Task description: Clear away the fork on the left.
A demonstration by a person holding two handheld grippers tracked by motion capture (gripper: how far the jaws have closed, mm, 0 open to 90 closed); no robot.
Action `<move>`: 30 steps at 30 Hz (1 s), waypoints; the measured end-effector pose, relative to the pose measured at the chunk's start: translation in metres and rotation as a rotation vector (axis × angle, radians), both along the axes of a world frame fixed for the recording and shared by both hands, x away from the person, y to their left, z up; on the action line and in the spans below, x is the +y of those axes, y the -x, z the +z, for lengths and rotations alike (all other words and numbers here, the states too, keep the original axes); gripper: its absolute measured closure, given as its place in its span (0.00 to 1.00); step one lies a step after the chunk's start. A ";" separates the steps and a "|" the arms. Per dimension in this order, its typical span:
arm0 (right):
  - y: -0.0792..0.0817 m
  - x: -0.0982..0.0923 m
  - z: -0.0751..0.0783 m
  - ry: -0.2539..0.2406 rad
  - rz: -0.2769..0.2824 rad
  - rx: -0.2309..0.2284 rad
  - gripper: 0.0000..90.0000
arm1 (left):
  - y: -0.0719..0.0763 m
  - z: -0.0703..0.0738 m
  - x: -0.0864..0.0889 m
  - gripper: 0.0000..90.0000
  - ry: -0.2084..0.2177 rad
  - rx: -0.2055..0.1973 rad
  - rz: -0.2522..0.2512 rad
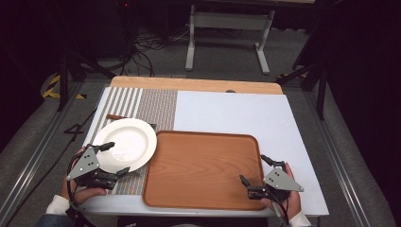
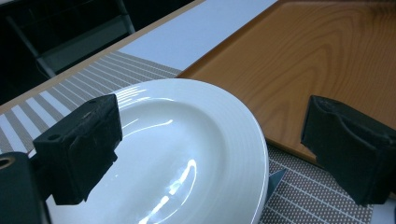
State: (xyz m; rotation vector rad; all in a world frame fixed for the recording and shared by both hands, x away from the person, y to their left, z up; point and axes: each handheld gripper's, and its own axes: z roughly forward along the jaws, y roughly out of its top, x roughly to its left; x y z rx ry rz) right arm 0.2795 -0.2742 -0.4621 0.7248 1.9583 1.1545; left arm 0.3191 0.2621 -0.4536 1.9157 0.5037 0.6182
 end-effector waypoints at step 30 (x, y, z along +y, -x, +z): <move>-0.006 0.008 -0.003 0.024 0.022 0.032 0.06 | -0.053 0.040 0.048 0.13 -0.043 0.023 0.063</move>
